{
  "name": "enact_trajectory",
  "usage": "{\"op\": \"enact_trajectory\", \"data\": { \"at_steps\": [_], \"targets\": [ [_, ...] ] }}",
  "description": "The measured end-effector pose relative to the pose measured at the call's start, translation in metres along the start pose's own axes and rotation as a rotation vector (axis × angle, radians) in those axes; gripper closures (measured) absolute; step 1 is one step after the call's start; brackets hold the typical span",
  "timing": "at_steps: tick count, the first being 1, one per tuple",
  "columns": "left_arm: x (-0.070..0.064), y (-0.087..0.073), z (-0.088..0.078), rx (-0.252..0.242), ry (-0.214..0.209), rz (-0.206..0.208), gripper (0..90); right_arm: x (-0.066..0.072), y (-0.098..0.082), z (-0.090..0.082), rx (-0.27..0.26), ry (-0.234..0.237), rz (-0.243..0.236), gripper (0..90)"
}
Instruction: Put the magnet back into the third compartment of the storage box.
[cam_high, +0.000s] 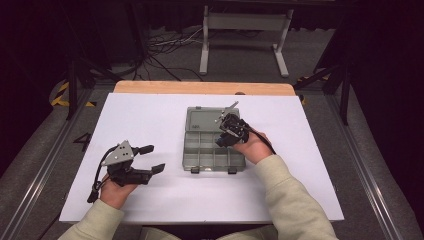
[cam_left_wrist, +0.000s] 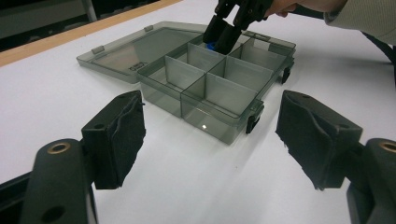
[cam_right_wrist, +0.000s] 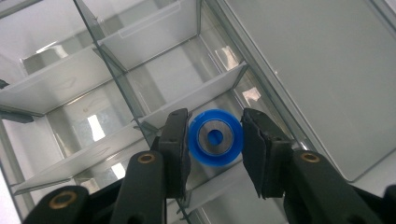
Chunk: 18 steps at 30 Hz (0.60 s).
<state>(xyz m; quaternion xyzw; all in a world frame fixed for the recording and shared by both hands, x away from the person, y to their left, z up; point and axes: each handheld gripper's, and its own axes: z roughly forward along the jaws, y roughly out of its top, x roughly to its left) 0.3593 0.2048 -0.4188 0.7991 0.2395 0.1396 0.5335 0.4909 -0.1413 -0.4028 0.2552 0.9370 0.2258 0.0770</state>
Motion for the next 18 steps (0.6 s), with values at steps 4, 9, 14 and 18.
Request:
{"op": "enact_trajectory", "data": {
  "at_steps": [4,9,14,18],
  "targets": [
    [0.0002,0.0001,0.0000,-0.001,0.001,0.003,24.0,0.0007,0.0006,0.0031,0.008,-0.002,-0.002,62.3],
    [-0.0001,-0.0001,0.0001,0.001,-0.003,-0.002,24.0,0.0017,0.0014,0.0063,0.018,-0.004,-0.004,62.3],
    [0.0003,0.0001,0.0003,-0.001,-0.001,0.003,24.0,0.0033,0.0023,0.0101,0.031,-0.011,-0.007,62.2],
    [0.0007,0.0001,0.0003,0.000,0.003,0.005,24.1,0.0034,0.0025,0.0105,0.032,-0.012,-0.009,62.1]
  ]
}}
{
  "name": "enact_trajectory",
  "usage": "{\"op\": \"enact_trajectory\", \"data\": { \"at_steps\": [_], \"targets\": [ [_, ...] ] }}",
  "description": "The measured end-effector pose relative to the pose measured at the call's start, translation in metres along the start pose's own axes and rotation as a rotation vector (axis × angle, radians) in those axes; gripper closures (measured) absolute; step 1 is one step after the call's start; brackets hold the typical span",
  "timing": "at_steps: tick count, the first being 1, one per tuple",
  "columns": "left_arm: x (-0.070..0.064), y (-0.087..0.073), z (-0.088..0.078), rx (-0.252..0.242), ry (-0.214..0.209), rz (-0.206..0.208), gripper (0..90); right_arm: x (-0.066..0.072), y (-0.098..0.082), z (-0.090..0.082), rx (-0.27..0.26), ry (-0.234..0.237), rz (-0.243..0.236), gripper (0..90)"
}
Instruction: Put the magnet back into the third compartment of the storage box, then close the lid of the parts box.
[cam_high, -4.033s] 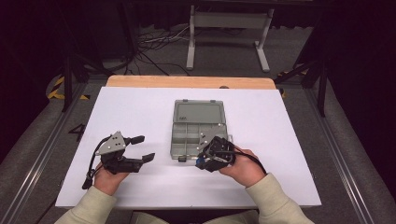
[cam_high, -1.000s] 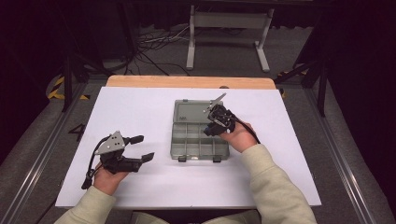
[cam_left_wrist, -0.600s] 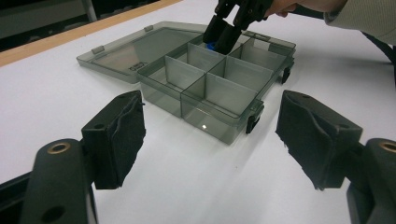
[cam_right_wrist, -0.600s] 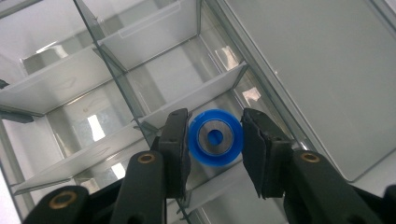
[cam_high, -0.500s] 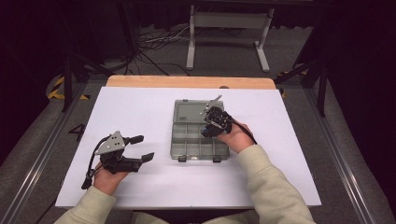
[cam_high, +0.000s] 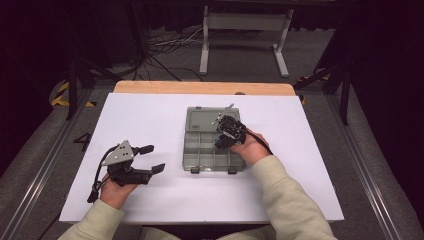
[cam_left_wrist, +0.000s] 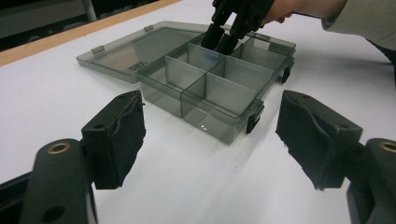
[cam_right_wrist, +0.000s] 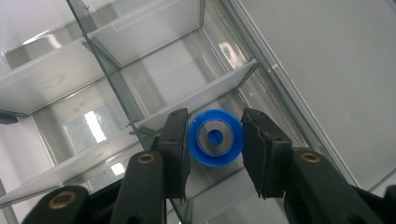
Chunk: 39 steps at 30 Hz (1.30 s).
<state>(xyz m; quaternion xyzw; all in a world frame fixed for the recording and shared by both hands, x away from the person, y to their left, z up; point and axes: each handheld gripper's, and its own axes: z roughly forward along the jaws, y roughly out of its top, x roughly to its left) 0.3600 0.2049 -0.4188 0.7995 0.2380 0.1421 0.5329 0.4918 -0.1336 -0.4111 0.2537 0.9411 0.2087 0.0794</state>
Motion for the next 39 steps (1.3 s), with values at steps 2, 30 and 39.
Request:
{"op": "enact_trajectory", "data": {
  "at_steps": [2,30,39],
  "targets": [
    [0.000,0.000,0.000,0.001,0.001,0.000,24.0,0.000,0.000,0.000,0.000,0.001,0.000,61.9],
    [0.005,0.003,0.002,0.006,-0.006,-0.015,45.5,0.005,-0.025,-0.065,-0.226,-0.008,0.038,77.4],
    [0.013,0.011,0.002,0.055,0.032,0.004,89.5,0.002,-0.042,-0.085,-0.286,-0.026,0.066,87.1]
  ]
}}
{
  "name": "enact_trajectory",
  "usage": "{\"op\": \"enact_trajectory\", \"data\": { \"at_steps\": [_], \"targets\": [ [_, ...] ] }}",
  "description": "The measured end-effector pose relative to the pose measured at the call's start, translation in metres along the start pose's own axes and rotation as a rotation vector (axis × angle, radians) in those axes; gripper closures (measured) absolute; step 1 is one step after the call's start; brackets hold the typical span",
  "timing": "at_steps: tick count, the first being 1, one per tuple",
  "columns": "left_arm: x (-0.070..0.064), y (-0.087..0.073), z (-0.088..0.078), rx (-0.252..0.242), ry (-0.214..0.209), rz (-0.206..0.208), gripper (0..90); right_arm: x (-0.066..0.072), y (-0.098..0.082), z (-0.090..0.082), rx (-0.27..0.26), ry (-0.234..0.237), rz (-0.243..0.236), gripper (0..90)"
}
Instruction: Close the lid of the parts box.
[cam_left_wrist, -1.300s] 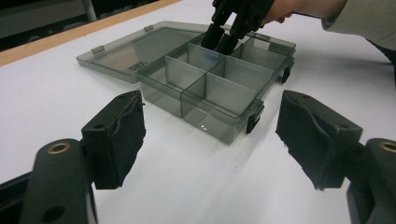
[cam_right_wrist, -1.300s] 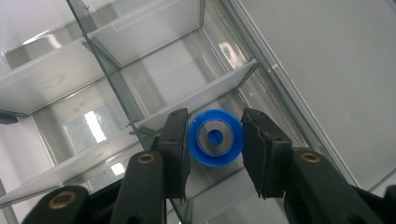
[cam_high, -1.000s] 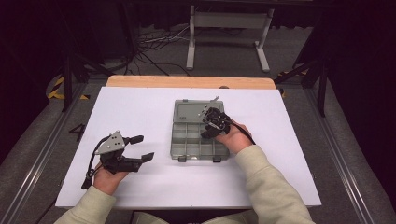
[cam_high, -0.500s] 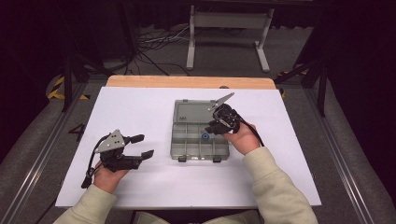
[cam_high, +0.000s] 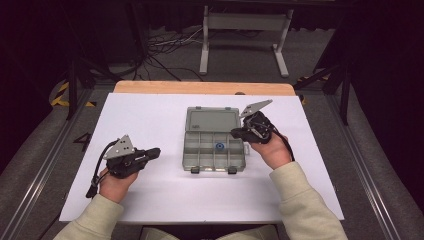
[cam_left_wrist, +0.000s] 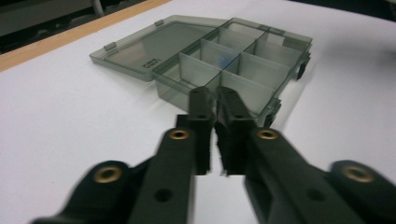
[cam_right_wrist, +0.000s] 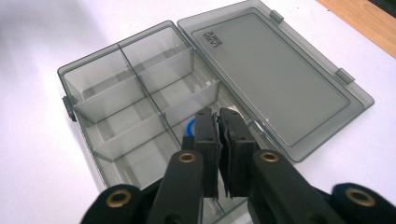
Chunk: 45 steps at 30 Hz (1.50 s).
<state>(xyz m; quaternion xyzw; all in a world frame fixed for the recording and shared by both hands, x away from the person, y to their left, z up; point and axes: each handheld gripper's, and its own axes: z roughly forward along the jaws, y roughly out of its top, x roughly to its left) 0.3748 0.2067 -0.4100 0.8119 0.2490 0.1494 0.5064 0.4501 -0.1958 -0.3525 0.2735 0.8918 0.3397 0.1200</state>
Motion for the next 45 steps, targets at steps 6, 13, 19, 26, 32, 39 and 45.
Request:
{"op": "enact_trajectory", "data": {
  "at_steps": [6,13,19,26,32,39,45],
  "targets": [
    [0.009,0.008,0.005,0.048,0.015,-0.004,89.7,-0.005,-0.004,-0.006,-0.012,-0.011,0.007,90.0],
    [0.021,0.023,0.017,0.116,-0.003,-0.013,89.7,-0.013,-0.006,-0.008,-0.010,-0.024,0.016,90.0],
    [0.030,0.034,0.028,0.160,-0.004,-0.026,89.8,-0.020,-0.006,-0.009,0.006,-0.032,0.019,90.0],
    [0.041,0.050,0.042,0.197,-0.030,-0.020,89.9,-0.034,-0.003,-0.006,0.032,-0.038,0.004,90.0],
    [0.046,0.055,0.053,0.227,-0.037,-0.029,89.9,-0.045,-0.006,-0.001,0.037,-0.034,0.028,90.0],
    [0.058,0.057,0.067,0.259,-0.024,-0.061,89.8,-0.055,-0.004,0.003,0.051,-0.039,0.028,90.0],
    [0.064,0.058,0.076,0.263,-0.011,-0.084,89.8,-0.063,-0.002,0.008,0.060,-0.050,0.036,90.0]
  ]
}}
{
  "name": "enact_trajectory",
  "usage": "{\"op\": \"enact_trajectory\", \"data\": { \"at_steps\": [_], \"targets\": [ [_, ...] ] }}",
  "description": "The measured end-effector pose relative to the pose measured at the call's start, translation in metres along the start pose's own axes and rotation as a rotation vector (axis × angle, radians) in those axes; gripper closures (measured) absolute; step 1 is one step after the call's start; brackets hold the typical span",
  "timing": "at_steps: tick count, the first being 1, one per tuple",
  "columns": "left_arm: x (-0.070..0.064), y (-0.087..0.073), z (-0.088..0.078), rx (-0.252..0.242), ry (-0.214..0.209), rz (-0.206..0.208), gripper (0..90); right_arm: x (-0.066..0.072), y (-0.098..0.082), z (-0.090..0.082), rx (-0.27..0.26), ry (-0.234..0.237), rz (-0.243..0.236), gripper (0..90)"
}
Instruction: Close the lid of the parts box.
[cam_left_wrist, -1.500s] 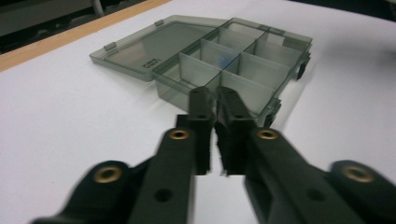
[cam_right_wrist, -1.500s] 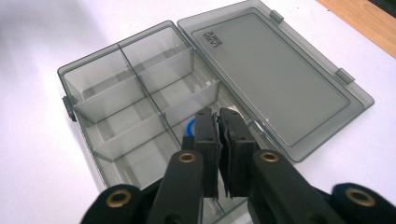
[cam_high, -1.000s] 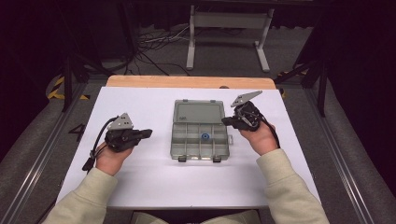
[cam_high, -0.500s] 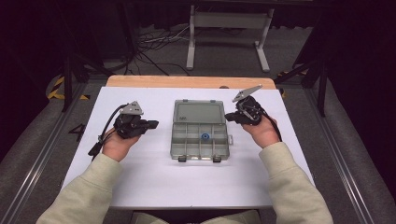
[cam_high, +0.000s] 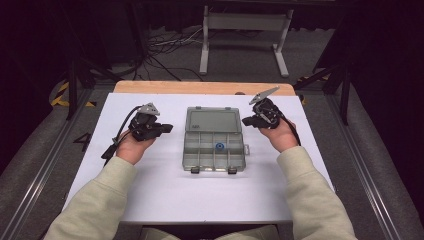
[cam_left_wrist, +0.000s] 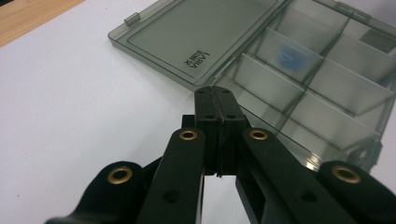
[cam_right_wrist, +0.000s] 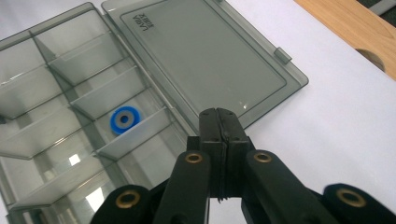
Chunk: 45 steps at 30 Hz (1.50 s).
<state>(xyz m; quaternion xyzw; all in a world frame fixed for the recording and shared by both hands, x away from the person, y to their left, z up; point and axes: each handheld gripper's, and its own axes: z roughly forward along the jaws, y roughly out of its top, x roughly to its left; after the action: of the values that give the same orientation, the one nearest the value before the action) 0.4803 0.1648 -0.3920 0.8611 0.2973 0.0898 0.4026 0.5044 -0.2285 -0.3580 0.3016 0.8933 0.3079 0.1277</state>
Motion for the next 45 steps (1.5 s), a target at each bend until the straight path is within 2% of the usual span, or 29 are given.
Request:
{"op": "enact_trajectory", "data": {
  "at_steps": [7,27,32,36,45],
  "targets": [
    [0.011,0.007,0.013,0.031,0.032,-0.022,89.9,-0.011,-0.001,0.008,0.023,-0.001,0.027,90.0],
    [0.022,0.020,0.041,0.090,0.051,-0.046,89.8,-0.030,-0.003,0.027,0.068,-0.017,0.073,90.0],
    [0.023,0.021,0.048,0.101,0.052,-0.046,89.8,-0.033,-0.005,0.032,0.082,-0.015,0.082,90.0],
    [0.024,0.019,0.055,0.133,0.049,-0.038,89.8,-0.034,-0.007,0.037,0.098,-0.013,0.086,90.0],
    [0.026,0.016,0.066,0.162,0.048,-0.054,89.8,-0.038,-0.012,0.047,0.135,-0.008,0.108,90.0]
  ]
}}
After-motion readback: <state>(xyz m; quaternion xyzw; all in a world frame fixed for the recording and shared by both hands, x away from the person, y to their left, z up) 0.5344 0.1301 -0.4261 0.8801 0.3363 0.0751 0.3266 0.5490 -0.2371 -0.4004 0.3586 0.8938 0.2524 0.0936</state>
